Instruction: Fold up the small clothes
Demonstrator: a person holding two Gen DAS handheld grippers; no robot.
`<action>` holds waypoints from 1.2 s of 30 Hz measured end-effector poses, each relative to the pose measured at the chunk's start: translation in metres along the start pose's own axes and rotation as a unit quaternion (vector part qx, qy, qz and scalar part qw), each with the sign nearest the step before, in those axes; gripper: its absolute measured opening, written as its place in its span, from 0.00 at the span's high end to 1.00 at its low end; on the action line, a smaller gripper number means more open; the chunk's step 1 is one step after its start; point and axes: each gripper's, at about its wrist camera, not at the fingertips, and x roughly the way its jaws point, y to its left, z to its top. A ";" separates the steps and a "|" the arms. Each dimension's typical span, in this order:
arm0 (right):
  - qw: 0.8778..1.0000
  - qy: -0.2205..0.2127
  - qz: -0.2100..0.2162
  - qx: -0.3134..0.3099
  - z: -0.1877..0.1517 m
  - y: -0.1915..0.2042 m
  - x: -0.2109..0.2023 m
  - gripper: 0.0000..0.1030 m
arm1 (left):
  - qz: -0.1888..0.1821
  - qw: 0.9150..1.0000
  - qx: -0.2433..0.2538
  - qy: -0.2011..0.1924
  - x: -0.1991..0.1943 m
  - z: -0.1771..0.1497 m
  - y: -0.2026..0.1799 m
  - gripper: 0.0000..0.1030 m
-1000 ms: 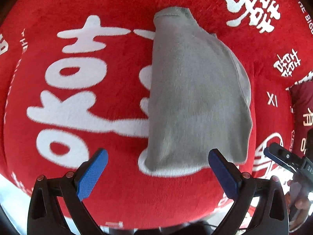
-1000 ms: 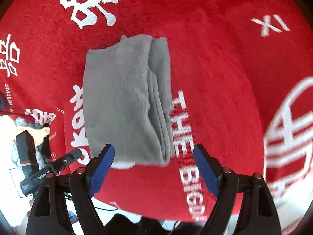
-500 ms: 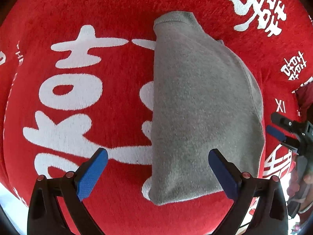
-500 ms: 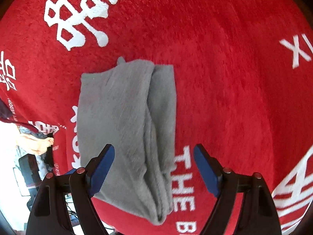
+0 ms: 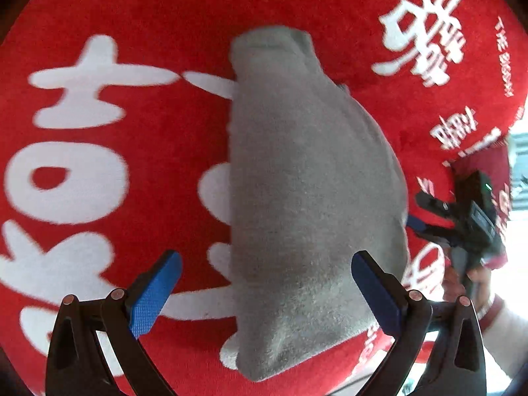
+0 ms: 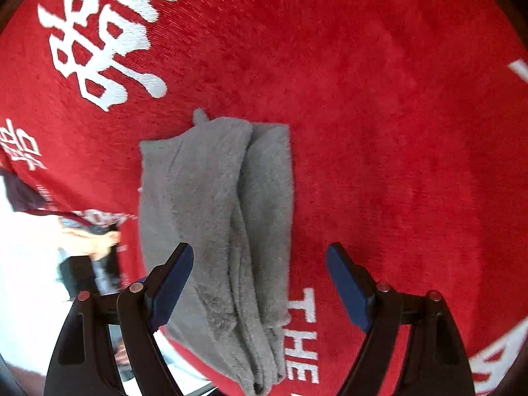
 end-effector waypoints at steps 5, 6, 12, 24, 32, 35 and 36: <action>0.997 0.034 0.067 -0.004 0.009 -0.010 0.017 0.17 | -0.031 0.998 0.043 0.023 0.029 0.004 -0.020 0.00; 0.996 0.035 0.078 -0.009 0.011 -0.010 0.019 0.16 | -0.032 0.998 0.048 0.022 0.033 0.005 -0.023 0.00; 0.990 0.050 0.124 -0.042 0.027 0.003 0.037 0.16 | -0.024 0.998 0.054 0.000 0.045 0.021 -0.031 0.00; 0.996 0.043 0.073 -0.018 0.022 0.038 0.050 0.58 | -0.059 0.998 -0.003 -0.030 0.021 0.023 -0.009 0.53; 0.992 0.038 0.123 0.005 -0.006 0.073 0.035 0.61 | -0.089 0.994 0.027 -0.052 -0.022 0.006 -0.018 0.57; 0.989 0.044 0.138 0.018 -0.023 0.087 0.035 0.61 | -0.087 0.994 0.029 -0.061 -0.045 -0.006 -0.014 0.57; 0.988 0.045 0.146 0.024 -0.030 0.091 0.035 0.61 | -0.089 0.994 0.026 -0.063 -0.053 -0.011 -0.011 0.57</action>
